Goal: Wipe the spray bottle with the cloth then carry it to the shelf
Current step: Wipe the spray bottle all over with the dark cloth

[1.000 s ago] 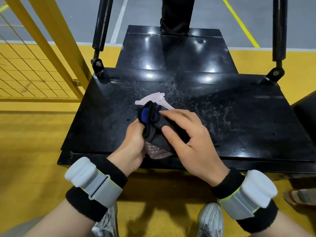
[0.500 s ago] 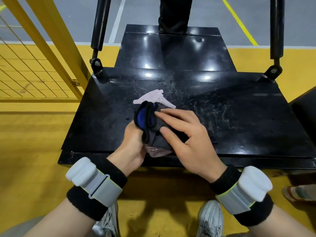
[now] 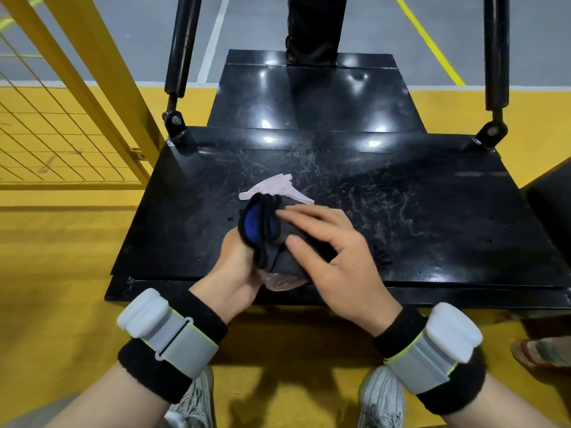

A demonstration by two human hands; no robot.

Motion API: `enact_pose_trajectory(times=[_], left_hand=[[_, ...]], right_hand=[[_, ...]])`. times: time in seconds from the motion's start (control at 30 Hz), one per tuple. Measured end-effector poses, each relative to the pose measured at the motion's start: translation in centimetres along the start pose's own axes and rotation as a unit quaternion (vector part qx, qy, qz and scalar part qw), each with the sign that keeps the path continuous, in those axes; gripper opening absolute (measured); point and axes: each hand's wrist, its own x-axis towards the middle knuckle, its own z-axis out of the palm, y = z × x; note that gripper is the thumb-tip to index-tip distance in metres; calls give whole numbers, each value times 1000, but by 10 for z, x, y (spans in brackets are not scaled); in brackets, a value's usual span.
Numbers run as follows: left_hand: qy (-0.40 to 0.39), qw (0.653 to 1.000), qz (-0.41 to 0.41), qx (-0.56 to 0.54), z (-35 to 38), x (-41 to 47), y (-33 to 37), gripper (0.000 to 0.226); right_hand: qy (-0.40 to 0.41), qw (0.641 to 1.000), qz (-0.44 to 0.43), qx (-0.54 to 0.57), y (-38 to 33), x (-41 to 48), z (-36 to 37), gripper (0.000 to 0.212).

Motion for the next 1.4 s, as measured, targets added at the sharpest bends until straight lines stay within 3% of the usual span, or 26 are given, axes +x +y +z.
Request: enact_pose_trajectory(times=[0.1,0.17,0.27,0.33,0.53,0.7,0.8,0.93,1.13,1.27,1.4], left_hand=[[-35,999,-11,-6,-4,1,2,36],[-65,998,-17,3,-3,1,2,36],[-127,992,-15,22,-1,-3,2,25],[-155,987,-25,22,0,-6,3,22],[-142,990,-23,-10,1,-1,9,26],[-139,989,-24,-42,-5,7,16,40],[-139,990,-17,-23,-8,6,13,36],[-133,991,-24,16,-6,2,0,35],[-176,982,-59,41,-3,0,-5,37],[-139,987,-70,-32,-3,5,-1,40],[-138,985,-61,-86,-10,6,6,32]], right_hand=[[-5,1000,12,0,-1,1,1,34],[34,990,105,89,-3,6,1,27],[35,929,269,253,-1,13,-2,33],[20,910,302,283,3,15,-6,33],[58,944,189,265,-1,17,-7,35],[36,990,58,123,-8,5,-1,35],[46,995,54,72,-3,5,-2,36],[87,980,133,118,7,13,-6,30],[61,972,196,116,17,16,-14,29],[65,979,140,133,4,11,-11,28],[42,999,6,-3,-8,-8,2,34]])
